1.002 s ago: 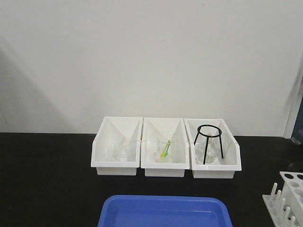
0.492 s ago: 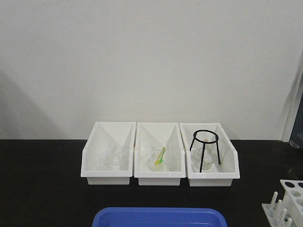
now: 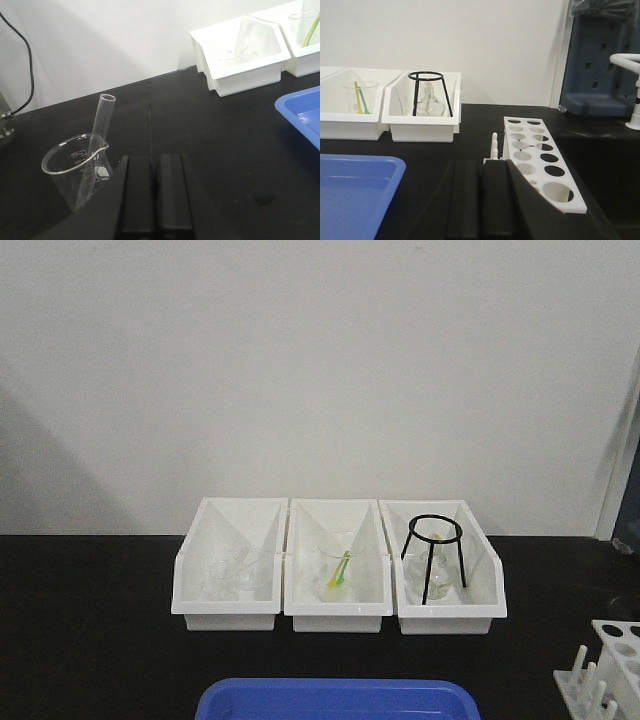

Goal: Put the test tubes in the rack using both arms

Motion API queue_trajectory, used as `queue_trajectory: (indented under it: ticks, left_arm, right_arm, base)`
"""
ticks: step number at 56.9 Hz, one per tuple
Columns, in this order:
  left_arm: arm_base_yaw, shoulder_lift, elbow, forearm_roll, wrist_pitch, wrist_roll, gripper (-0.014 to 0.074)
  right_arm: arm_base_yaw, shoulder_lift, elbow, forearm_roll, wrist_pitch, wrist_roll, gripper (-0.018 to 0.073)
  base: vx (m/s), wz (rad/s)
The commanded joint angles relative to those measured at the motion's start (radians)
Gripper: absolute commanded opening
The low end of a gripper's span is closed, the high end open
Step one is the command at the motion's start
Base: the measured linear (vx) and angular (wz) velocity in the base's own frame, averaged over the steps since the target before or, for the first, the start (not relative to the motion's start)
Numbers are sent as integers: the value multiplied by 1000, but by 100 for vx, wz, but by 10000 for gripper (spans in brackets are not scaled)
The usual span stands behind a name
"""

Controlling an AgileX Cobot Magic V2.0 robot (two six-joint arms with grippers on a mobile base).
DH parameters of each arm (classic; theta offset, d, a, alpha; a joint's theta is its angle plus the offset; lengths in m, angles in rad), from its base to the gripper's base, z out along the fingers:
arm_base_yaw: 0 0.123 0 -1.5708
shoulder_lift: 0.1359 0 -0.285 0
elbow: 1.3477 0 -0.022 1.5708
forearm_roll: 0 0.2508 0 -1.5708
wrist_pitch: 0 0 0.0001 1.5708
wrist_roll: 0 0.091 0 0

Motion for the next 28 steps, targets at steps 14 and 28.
queue_trajectory:
  ticks: [14,28]
  left_arm:
    - [3,-21,26,1,-131,63,-20]
    - [3,-21,26,-100,-203,-51,-20]
  right_arm:
    - [-6,-7,11,-6,-78,-4,-7]
    - [-6,-7,11,-6,-78,-4,-7]
  base:
    - [0,0]
    - [0,0]
